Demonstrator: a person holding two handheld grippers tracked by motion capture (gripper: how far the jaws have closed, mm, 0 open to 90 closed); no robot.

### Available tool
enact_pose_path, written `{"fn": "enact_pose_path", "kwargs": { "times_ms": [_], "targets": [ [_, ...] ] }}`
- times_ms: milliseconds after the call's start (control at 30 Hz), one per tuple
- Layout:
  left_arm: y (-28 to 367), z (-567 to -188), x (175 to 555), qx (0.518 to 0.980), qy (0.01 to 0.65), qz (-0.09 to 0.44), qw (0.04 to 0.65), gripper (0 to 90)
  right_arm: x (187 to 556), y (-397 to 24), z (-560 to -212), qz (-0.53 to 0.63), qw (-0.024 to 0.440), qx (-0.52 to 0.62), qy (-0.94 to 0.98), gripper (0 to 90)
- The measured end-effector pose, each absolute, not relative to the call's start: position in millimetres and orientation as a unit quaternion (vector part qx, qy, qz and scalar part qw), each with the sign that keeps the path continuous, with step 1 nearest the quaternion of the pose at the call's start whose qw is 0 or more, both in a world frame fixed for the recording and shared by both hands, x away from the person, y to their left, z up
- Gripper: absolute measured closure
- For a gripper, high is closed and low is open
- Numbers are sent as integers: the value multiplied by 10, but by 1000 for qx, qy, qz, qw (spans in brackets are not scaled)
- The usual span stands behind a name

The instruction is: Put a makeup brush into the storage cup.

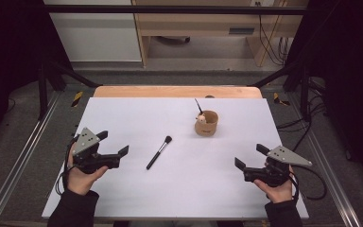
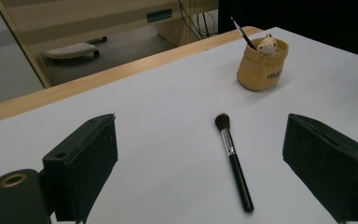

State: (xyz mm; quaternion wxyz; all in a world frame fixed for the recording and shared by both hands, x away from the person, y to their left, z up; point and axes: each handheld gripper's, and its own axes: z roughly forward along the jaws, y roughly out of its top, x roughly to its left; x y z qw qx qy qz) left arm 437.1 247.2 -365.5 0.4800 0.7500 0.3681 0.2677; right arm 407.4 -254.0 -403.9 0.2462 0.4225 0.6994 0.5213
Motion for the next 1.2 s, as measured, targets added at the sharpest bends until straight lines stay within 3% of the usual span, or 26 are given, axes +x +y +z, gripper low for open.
{"fn": "enact_pose_path", "kwargs": {
  "times_ms": [1200],
  "targets": [
    [1932,-3548,4691,801,337,243,430,91,4083,-2483,-4040,518,246,415,706,38]
  ]
}}
